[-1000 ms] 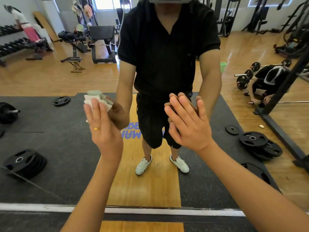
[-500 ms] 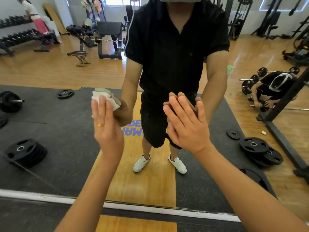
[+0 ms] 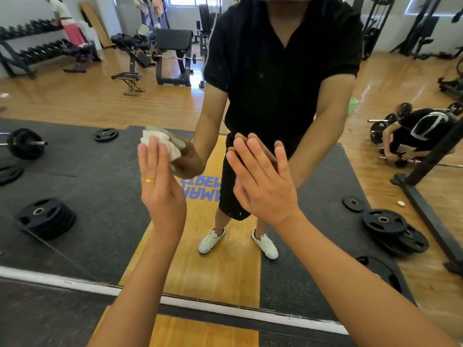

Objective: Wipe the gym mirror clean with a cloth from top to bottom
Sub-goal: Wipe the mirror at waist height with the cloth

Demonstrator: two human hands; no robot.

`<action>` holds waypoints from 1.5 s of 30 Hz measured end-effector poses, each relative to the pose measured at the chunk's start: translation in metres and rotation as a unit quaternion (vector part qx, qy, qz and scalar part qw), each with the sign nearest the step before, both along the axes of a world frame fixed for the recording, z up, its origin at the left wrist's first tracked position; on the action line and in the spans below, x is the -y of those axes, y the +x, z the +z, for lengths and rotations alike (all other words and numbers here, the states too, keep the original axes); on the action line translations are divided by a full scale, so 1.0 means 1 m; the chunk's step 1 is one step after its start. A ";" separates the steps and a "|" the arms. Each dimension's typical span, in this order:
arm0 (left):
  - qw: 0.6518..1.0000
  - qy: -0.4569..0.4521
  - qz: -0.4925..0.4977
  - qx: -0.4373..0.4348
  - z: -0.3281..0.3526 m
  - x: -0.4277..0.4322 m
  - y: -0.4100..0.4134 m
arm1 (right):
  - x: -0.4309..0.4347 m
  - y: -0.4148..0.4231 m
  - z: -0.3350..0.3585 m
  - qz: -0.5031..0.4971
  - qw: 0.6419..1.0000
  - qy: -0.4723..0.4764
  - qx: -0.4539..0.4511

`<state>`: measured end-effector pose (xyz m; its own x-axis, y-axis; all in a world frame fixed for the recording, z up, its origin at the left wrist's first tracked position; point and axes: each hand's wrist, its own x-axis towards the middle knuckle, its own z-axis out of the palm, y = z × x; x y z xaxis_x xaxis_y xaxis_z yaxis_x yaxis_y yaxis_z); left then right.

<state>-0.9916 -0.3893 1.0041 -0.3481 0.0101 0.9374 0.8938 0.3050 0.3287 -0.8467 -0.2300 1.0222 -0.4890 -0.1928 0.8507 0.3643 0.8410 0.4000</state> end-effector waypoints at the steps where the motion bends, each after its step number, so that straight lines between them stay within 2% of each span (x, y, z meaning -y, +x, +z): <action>1: 1.000 0.017 0.002 0.022 0.003 -0.005 0.006 | 0.000 0.000 0.000 -0.001 1.000 0.000 -0.001; 5: 0.997 0.022 -0.052 0.049 0.002 -0.032 0.045 | 0.000 0.000 0.001 0.001 1.000 0.000 -0.009; 8: 0.995 -0.012 -0.095 0.019 -0.004 -0.033 0.051 | 0.000 0.002 0.002 0.002 1.000 0.000 -0.006; 14: 0.990 -0.057 -0.112 -0.065 -0.012 -0.020 0.029 | 0.002 0.003 0.004 -0.008 1.000 -0.009 0.007; 20: 0.990 -0.038 -0.117 -0.071 -0.023 -0.026 0.022 | 0.012 0.019 0.015 0.005 0.995 -0.063 0.071; 25: 0.991 -0.023 -0.105 -0.084 -0.027 -0.028 0.019 | 0.010 0.067 0.014 0.017 0.990 -0.136 0.030; 28: 0.990 -0.019 -0.104 -0.090 -0.027 -0.031 0.019 | -0.016 0.106 0.011 0.002 0.986 -0.162 0.048; 35: 0.994 -0.015 -0.091 -0.052 -0.026 -0.033 0.030 | -0.078 0.166 0.011 -0.036 0.991 -0.122 0.037; 39: 0.997 -0.010 -0.069 -0.014 -0.025 -0.036 0.043 | -0.107 0.171 0.012 -0.039 0.996 -0.056 0.053; 45: 0.998 -0.029 -0.045 0.012 -0.019 -0.035 0.045 | -0.124 0.157 0.001 -0.014 1.000 0.015 -0.011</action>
<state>-0.9466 -0.3540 0.9852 -0.3663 0.0970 0.9254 0.9102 0.2439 0.3347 -0.6899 -0.1057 1.0228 -0.4759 -0.2049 0.8553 0.3966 0.8180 0.4167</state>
